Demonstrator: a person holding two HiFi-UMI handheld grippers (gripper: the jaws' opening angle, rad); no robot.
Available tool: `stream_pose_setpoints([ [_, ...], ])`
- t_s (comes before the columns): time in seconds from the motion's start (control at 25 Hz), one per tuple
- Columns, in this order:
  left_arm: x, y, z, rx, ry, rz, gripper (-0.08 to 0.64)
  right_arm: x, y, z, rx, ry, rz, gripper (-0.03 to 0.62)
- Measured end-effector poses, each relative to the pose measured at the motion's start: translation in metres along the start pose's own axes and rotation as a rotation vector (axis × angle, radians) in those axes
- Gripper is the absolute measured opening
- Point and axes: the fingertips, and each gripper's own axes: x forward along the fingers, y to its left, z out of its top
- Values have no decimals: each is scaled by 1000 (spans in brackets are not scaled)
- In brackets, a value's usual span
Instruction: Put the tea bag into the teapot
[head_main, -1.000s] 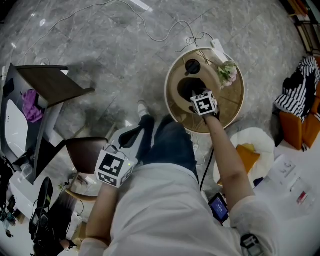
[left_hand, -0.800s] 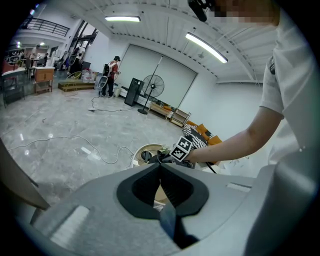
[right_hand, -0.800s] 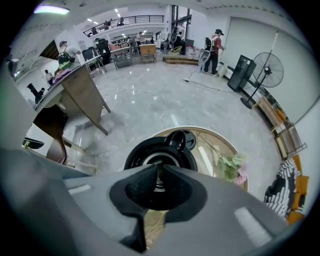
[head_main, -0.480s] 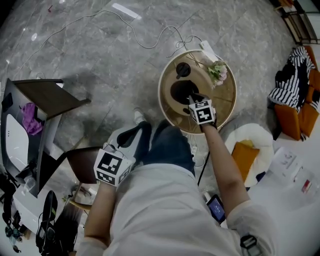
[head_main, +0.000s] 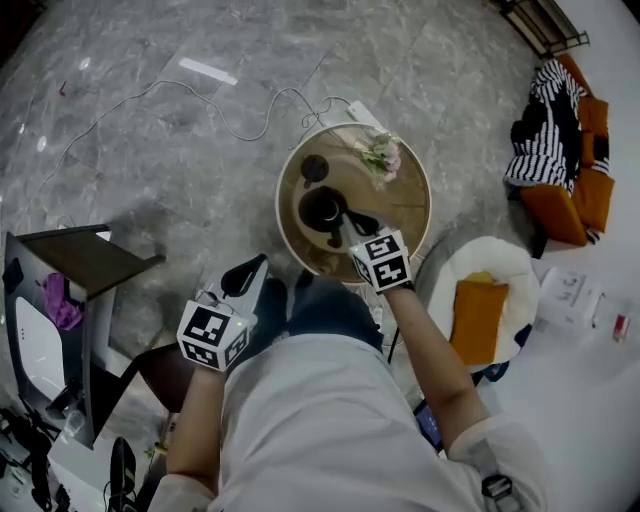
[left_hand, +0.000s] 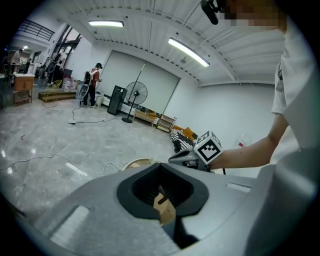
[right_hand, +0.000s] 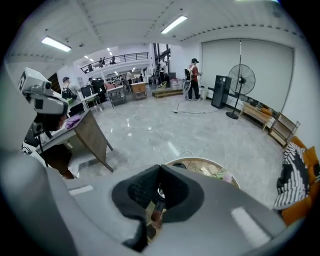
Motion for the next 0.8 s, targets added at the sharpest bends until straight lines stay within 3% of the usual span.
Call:
stream_pose_setpoints([
  [0.32,35,-29,73,88,-91,-63,7,-98,-25,47,71,-174,-30,3],
  [0.52,42,-51,123,118,-167,-120,6,-158,-46,74,72,-284,-92,3],
  [0.8,45,-88,176,211,-241,-141,8,-241,-75,102,81,-453,-171,3],
])
